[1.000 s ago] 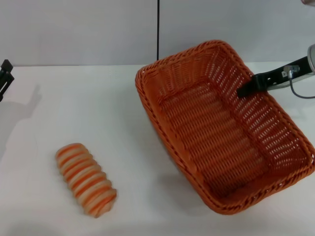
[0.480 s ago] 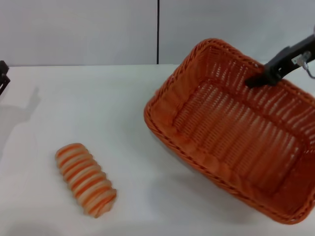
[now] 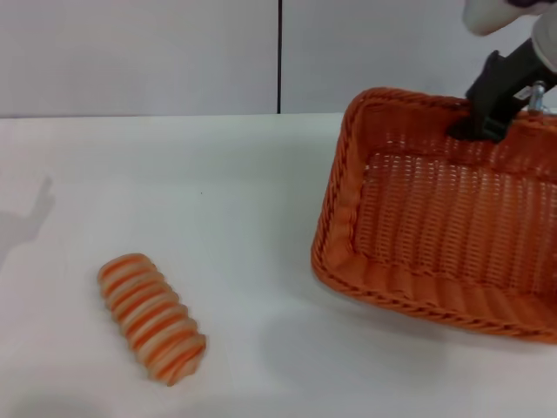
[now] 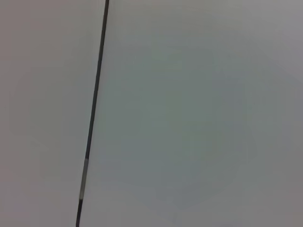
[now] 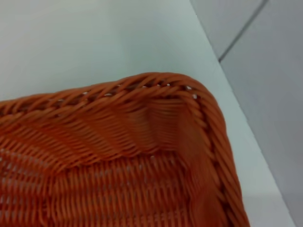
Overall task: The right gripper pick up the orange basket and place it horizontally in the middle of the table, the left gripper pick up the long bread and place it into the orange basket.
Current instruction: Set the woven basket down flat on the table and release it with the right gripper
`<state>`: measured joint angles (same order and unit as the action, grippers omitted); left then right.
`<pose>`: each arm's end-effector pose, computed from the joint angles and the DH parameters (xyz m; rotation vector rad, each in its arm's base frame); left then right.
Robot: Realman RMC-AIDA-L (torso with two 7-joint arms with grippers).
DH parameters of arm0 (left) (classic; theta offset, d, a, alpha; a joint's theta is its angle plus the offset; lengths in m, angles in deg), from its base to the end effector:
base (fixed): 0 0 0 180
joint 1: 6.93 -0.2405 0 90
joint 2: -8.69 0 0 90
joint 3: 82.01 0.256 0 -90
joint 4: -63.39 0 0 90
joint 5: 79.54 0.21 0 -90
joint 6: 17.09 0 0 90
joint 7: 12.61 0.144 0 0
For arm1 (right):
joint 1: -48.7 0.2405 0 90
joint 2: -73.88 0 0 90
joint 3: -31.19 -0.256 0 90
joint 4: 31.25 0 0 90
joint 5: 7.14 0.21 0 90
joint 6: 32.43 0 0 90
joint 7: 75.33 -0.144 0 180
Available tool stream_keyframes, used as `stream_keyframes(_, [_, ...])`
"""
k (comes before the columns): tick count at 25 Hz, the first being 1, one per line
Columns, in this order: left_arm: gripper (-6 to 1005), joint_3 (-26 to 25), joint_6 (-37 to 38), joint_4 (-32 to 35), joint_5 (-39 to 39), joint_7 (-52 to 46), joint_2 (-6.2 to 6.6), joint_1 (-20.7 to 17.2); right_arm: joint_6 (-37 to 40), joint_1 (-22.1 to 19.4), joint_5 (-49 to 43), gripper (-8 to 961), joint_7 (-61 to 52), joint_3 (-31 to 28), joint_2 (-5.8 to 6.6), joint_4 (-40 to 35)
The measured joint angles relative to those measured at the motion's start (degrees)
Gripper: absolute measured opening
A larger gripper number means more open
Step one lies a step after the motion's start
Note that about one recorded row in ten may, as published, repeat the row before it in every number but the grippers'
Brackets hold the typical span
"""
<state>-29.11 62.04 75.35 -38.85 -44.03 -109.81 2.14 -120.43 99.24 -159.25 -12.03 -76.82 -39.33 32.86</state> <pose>-0.3852 0.2422 0.0353 -1.5713 -0.6229 -0.8104 0.1485 0.4195 0.0379 -2.7173 0.1863 -0.6886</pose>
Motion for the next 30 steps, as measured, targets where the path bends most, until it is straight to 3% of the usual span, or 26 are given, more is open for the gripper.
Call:
stream_keyframes(7, [748,-0.19,1.57,-1.56,0.00,-0.09,0.04,-1.01,6.16,-2.11,3.79,130,5.60,-0.25,-1.42,2.21])
stream_keyframes(14, [746,-0.18,2.82,-1.83,0.01,-0.18,0.01,-1.19,9.67,-4.84,12.51,129,11.01,-0.94,-1.92,3.32])
stream_keyframes(24, [743,-0.17,3.76,-3.06,0.02,-0.22,0.03,-0.61,10.49,-5.09,19.37,129,15.41,-0.85,-2.22,-2.31])
stream_keyframes(30, [741,-0.17,3.84,-3.74,0.01,-0.22,0.03,-0.57,10.78,-4.52,19.48,129,16.97,-0.40,-3.31,-5.54])
